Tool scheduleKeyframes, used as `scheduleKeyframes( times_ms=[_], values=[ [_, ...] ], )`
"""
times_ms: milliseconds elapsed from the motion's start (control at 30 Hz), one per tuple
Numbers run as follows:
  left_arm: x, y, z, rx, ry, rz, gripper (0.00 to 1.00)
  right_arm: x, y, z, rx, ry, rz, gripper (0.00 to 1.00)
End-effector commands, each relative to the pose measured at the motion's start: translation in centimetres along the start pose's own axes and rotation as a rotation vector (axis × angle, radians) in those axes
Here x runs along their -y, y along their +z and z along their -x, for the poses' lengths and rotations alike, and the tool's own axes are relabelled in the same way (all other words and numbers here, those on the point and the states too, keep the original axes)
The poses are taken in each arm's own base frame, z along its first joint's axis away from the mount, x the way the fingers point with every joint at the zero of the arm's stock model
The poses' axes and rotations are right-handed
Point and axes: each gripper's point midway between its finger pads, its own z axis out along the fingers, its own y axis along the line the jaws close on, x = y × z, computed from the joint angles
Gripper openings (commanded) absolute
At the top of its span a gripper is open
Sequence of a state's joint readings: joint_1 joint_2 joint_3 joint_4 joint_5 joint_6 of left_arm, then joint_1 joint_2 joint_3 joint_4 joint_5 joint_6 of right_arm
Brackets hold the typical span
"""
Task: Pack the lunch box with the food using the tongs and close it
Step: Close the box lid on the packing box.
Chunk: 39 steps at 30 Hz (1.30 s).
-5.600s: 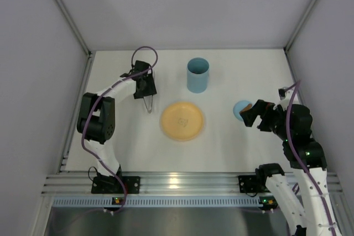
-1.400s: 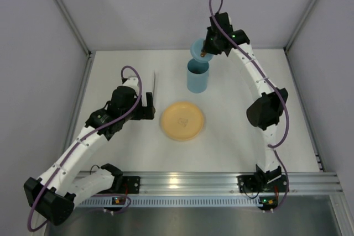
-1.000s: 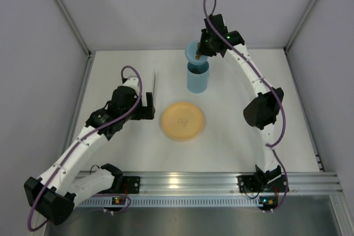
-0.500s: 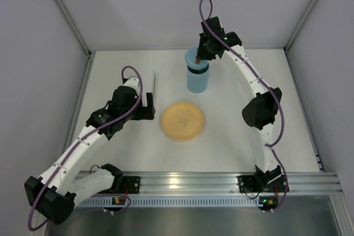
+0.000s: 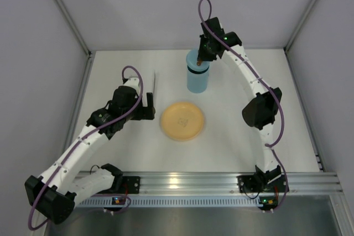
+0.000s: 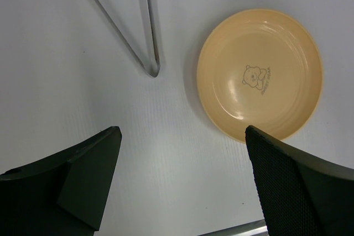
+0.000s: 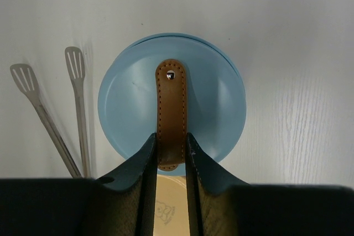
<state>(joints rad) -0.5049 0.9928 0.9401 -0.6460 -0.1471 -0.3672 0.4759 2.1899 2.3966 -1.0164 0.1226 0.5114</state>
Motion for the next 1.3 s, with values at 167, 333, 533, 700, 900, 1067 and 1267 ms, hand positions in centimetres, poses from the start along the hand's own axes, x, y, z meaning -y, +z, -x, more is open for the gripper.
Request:
scheduleKeyframes(
  times_ms=[167, 333, 533, 700, 900, 1067, 1267],
  values=[
    [-0.1, 0.1, 0.3, 0.012, 0.005, 0.009, 0.98, -0.7, -0.9, -1.3, -0.029, -0.057, -0.001, 0.0],
    [-0.2, 0.2, 0.1, 0.007, 0.008, 0.011, 0.98, -0.6, -0.6, -1.9, -0.046, -0.062, -0.006, 0.0],
    [-0.2, 0.2, 0.1, 0.005, 0.006, 0.01, 0.99, -0.4, -0.5, -2.5, -0.063, -0.073, -0.014, 0.0],
    [-0.2, 0.2, 0.1, 0.004, 0.004, 0.01, 0.98, -0.3, -0.5, -2.7, -0.069, -0.075, -0.02, 0.0],
    [-0.2, 0.3, 0.0, 0.0, 0.005, 0.011, 0.98, -0.5, -1.4, -1.8, -0.032, -0.063, -0.008, 0.0],
    [-0.1, 0.3, 0.0, -0.002, 0.004, 0.011, 0.98, -0.5, -2.1, -1.7, -0.038, -0.077, -0.006, 0.0],
    [-0.1, 0.3, 0.0, -0.002, 0.003, 0.009, 0.98, -0.6, -2.9, -1.2, -0.017, -0.077, -0.003, 0.0]
  ],
)
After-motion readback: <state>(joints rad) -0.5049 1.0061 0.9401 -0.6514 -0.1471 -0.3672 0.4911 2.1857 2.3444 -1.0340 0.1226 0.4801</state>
